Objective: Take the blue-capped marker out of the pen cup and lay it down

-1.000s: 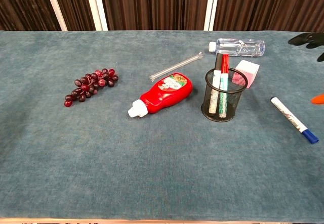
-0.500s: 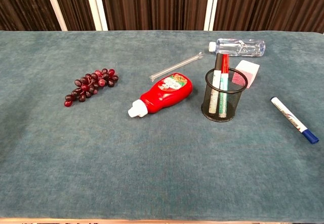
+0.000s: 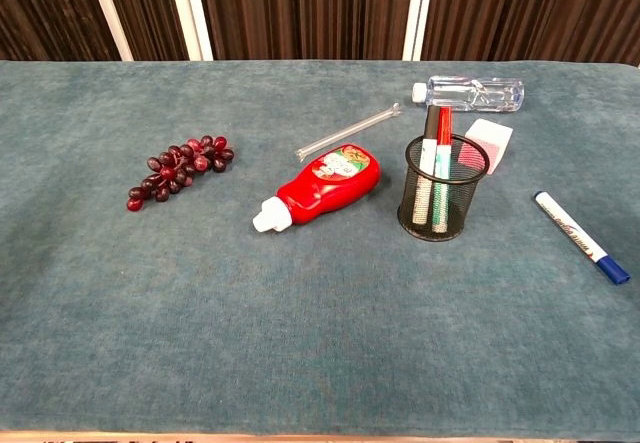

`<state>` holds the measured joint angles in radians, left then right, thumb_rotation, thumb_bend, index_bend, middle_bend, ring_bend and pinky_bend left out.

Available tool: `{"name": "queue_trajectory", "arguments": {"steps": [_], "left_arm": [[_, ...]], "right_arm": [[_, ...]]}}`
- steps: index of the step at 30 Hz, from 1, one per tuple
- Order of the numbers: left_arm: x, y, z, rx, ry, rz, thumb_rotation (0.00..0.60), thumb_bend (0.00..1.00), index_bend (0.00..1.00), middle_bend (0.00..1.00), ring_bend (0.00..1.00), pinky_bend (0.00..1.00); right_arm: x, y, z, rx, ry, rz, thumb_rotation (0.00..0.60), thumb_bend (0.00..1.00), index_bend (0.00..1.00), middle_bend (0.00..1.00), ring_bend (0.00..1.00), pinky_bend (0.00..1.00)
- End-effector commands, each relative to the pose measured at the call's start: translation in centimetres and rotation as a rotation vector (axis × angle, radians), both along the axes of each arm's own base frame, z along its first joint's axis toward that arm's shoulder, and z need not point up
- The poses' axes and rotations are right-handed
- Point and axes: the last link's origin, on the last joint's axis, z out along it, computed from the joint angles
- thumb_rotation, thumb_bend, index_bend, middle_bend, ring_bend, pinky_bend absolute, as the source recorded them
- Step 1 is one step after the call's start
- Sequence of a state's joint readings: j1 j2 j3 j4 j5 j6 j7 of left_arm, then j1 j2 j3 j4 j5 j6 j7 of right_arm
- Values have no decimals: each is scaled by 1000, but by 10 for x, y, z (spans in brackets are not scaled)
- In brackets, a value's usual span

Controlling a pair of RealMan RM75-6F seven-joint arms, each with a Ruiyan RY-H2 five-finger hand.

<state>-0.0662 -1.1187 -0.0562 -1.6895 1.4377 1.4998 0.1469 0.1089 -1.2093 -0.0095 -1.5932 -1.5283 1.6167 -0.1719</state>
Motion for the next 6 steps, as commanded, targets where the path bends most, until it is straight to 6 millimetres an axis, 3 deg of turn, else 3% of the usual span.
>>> {"name": "queue_trajectory", "arguments": {"steps": [1, 6], "left_arm": [[0, -1, 0, 1, 7, -10, 600, 705, 108, 0, 0, 83], [0, -2, 0, 2, 12, -17, 600, 706, 108, 0, 0, 83]], "right_arm": [[-5, -3, -2, 6, -1, -24, 600, 135, 0, 0, 0, 172], [-9, -10, -2, -10, -2, -27, 600, 136, 0, 0, 0, 172]]}}
